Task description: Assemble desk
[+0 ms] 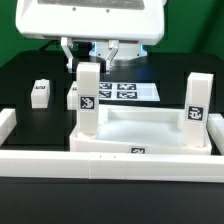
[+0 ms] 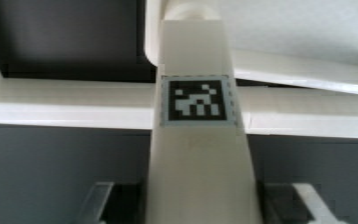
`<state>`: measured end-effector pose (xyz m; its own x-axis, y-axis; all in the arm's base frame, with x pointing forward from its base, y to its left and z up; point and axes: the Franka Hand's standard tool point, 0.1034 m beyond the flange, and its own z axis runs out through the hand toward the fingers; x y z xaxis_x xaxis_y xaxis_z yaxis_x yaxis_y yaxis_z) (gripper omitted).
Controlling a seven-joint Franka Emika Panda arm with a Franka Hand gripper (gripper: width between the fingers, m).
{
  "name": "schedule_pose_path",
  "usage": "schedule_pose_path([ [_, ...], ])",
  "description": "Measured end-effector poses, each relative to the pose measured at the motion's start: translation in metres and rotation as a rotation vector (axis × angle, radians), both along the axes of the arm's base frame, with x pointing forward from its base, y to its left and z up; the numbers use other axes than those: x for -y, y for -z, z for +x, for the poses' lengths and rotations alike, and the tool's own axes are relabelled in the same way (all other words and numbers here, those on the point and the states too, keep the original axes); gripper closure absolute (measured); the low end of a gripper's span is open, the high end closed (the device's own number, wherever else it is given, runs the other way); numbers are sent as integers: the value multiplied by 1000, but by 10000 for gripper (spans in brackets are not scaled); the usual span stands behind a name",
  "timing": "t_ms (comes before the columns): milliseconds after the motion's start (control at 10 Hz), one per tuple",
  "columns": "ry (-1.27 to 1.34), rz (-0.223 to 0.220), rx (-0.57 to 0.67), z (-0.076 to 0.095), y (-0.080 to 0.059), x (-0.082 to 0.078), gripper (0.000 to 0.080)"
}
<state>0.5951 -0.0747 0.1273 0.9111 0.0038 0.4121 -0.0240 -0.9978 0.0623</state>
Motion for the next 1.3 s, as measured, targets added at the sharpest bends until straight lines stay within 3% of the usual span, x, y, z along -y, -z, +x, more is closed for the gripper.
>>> schedule_pose_path([
  [100,0,-4,10,-1,0,0,509],
  [200,0,-4,9,0,0,0,433],
  [300,0,-4,9,0,0,0,433],
  [500,0,-4,9,0,0,0,181],
  [900,4,10,0,1,-13,2,151],
  [1200,4,36,-31,10,-31,5,151],
  [1300,5,41,-39,10,-31,4,151],
])
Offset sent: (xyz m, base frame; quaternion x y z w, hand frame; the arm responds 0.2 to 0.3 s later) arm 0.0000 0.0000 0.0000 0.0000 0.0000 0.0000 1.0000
